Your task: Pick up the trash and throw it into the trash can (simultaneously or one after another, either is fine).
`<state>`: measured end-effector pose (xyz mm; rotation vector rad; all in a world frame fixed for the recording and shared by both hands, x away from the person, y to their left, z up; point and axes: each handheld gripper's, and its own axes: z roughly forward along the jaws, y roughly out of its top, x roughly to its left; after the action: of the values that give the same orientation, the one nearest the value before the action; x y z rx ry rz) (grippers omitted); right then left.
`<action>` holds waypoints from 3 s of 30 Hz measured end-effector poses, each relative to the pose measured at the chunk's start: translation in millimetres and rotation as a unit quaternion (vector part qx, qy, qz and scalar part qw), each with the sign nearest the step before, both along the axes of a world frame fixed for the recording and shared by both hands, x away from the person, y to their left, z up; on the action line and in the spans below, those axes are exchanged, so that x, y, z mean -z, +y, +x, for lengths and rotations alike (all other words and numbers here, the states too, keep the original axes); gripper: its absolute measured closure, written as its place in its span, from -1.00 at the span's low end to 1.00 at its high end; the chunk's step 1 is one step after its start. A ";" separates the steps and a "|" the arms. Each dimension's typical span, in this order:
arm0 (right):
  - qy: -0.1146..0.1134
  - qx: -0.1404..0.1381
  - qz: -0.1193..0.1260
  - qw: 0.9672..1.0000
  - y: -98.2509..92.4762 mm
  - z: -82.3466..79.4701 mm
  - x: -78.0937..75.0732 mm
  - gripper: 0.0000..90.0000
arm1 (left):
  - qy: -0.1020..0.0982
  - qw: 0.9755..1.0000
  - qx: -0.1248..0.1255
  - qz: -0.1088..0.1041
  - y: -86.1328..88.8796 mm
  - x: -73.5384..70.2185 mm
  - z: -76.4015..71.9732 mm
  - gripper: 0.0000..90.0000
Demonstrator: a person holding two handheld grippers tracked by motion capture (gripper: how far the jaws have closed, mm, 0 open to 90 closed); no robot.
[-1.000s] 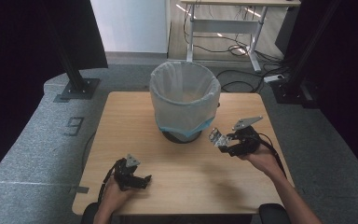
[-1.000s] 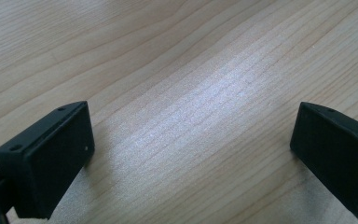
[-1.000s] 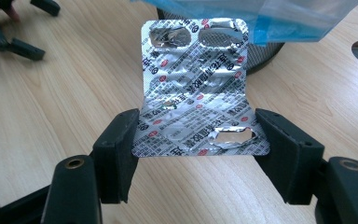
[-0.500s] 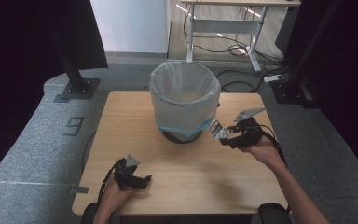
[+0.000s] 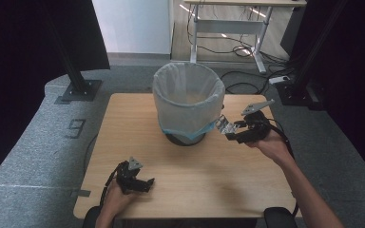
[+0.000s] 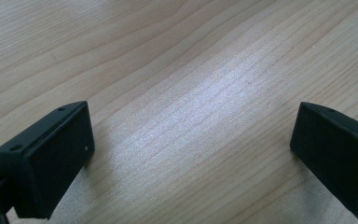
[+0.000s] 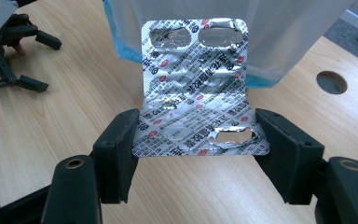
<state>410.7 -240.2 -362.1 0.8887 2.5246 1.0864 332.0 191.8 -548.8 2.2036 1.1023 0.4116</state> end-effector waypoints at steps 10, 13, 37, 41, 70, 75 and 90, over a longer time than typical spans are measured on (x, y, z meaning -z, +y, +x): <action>0.000 -0.001 0.001 1.000 2.5 5.8 -17.3 -0.26 | 0.000 1.000 0.000 -0.001 -0.1 0.1 0.0 -1.00; -0.002 -0.001 0.000 1.000 3.0 8.1 -24.2 -0.26 | 0.000 1.000 0.000 0.000 0.0 0.1 0.0 -1.00; -0.003 0.004 0.013 1.000 0.8 20.2 -62.6 -0.26 | 0.000 1.000 0.000 0.000 0.0 0.0 0.0 -1.00; -0.004 0.006 0.014 1.000 1.4 22.1 -70.2 -0.26 | 0.000 1.000 0.000 0.000 -0.1 0.0 0.0 -1.00; -0.032 0.010 0.011 0.999 33.7 53.8 -112.6 -0.26 | 0.000 1.000 0.000 0.000 0.0 0.2 0.0 -1.00; -0.035 0.008 0.004 0.999 44.9 60.1 -114.9 -0.26 | 0.000 1.000 0.000 0.000 0.0 0.1 0.0 -1.00; -0.039 -0.003 0.000 0.999 83.4 79.2 -116.3 -0.26 | 0.000 1.000 0.000 0.000 0.0 0.2 0.1 -1.00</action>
<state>489.9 -156.8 -245.7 0.8233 2.4657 1.0996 332.1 191.8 -549.0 2.2026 1.1025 0.4119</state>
